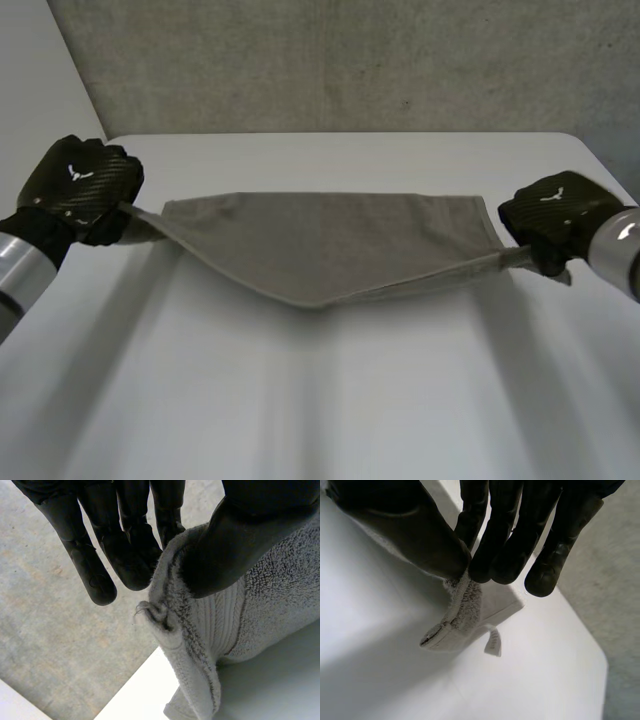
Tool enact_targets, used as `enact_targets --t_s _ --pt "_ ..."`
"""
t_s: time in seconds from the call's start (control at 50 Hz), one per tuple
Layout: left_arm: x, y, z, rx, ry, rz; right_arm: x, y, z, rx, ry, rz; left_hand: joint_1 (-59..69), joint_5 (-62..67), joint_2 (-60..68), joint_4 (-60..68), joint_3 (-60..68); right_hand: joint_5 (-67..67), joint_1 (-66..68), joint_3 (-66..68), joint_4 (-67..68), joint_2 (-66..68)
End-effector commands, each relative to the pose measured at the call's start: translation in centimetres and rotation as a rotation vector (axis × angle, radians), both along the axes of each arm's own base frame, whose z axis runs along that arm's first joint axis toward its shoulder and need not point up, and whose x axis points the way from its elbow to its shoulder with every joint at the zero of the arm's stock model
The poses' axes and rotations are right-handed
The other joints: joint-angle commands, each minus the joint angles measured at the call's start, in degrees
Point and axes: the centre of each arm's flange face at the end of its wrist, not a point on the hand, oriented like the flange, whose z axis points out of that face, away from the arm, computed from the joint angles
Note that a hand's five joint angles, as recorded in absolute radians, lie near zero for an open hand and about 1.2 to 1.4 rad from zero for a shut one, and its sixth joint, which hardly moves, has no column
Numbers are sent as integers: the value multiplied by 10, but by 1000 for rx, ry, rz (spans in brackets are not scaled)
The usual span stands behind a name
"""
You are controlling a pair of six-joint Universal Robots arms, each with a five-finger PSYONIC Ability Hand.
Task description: Fold the towel.
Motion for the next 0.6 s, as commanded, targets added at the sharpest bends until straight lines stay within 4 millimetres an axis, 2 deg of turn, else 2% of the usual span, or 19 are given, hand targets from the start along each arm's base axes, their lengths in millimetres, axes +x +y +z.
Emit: enact_targets --t_s 0.02,0.14,0.18,0.2,0.22,0.24,0.28,0.3,0.34,0.36,0.38,0.4,0.42,0.44,0.46,0.5,0.52,0.56,0.6 --pt "6 13 11 27 1 -58 -9 16 30 -65 -2 36 90 67 30 22 31 30 47 37 32 35" --pt "11 2 10 35 3 -67 -12 2 29 -91 18 90 90 67 30 22 31 30 47 37 32 35" --pt "12 -6 3 63 5 -63 -8 -18 11 -54 57 114 90 67 30 22 31 30 47 37 32 35" --pt "10 -16 -6 98 9 -67 -8 -18 11 -53 57 114 90 67 30 22 31 30 47 37 32 35" --pt "8 -25 -13 123 10 -78 -6 -30 3 -47 82 118 90 67 30 22 31 30 47 37 32 35" --pt "8 -25 -13 123 10 -78 -6 -30 3 -47 83 118 90 67 30 22 31 30 47 37 32 35" --pt "2 -46 -25 151 11 -95 -1 -51 -7 -57 126 140 90 67 30 22 31 30 47 37 32 35" --pt "2 -46 -25 151 11 -95 -1 -51 -7 -57 126 140 90 67 30 22 31 30 47 37 32 35" --pt "-2 -69 -39 172 9 -81 5 -72 -18 -68 141 145 90 67 30 22 31 30 47 37 32 35" --pt "-2 -69 -39 172 9 -81 5 -72 -18 -68 141 145 90 67 30 22 31 30 47 37 32 35" --pt "-8 -79 -45 179 7 -75 9 -82 -22 -83 142 149 90 67 30 22 31 30 47 37 32 35" --pt "-8 -79 -45 179 7 -75 15 -91 -26 -104 142 153 90 67 30 22 31 30 47 37 32 35" --pt "-13 -89 -48 173 4 -67 15 -91 -26 -104 142 153 90 67 30 22 31 30 47 37 32 35" --pt "-16 -101 -53 171 2 -55 20 -100 -29 -130 141 158 90 67 30 22 31 30 47 37 32 35" --pt "-16 -101 -53 171 2 -55 20 -100 -29 -130 141 158 90 67 30 22 31 30 47 37 32 35" --pt "-20 -123 -61 167 1 -27 26 -119 -36 -185 140 146 90 67 30 22 31 30 47 37 32 35" --pt "-20 -123 -62 167 1 -27 26 -119 -36 -185 140 146 90 67 30 22 31 30 47 37 32 35" --pt "-21 -141 -69 167 0 -9 30 -139 -46 -239 142 124 90 67 30 22 31 30 47 37 32 35" --pt "-23 -148 -74 168 -1 -10 33 -148 -51 -265 147 115 90 67 30 22 31 30 47 37 32 35"
